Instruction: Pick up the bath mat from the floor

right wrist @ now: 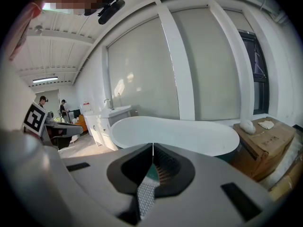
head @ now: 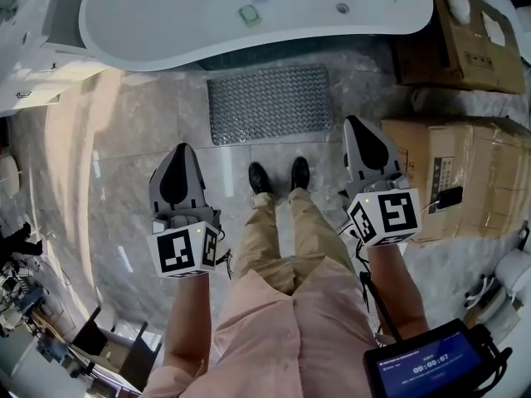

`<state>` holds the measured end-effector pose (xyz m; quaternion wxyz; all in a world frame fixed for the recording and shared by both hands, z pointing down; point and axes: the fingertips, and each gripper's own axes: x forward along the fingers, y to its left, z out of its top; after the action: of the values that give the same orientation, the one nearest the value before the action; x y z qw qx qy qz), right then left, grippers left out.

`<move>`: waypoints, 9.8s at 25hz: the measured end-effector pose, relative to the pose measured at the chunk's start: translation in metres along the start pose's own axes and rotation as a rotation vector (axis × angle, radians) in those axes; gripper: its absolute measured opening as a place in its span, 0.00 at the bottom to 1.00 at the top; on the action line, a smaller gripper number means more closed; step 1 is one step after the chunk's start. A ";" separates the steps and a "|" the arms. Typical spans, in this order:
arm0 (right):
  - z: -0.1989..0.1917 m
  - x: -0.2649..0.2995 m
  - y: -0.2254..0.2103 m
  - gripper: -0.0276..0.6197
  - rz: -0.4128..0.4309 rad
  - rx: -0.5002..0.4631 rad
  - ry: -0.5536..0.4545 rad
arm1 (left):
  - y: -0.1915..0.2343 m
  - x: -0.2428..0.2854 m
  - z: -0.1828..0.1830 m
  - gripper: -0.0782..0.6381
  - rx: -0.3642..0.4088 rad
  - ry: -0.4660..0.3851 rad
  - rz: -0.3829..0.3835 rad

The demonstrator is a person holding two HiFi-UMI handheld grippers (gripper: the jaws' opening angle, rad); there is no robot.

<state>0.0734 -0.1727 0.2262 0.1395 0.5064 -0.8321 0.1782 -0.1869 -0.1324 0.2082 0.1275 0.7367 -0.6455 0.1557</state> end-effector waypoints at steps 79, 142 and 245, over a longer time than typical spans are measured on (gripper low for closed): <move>-0.436 0.283 -0.135 0.07 -0.043 -0.055 0.044 | 0.125 0.241 -0.485 0.14 -0.045 0.043 0.083; -0.499 0.285 -0.185 0.07 -0.153 -0.172 0.039 | 0.177 0.292 -0.793 0.23 -0.328 0.421 0.114; -0.635 0.278 -0.203 0.09 -0.186 0.094 0.264 | 0.096 0.286 -0.675 0.16 -0.308 0.330 -0.057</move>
<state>0.1631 -0.2013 0.9420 0.2395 0.5593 -0.7469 0.2681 -0.2919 -0.1437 0.9403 0.3465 0.6910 -0.6112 0.1703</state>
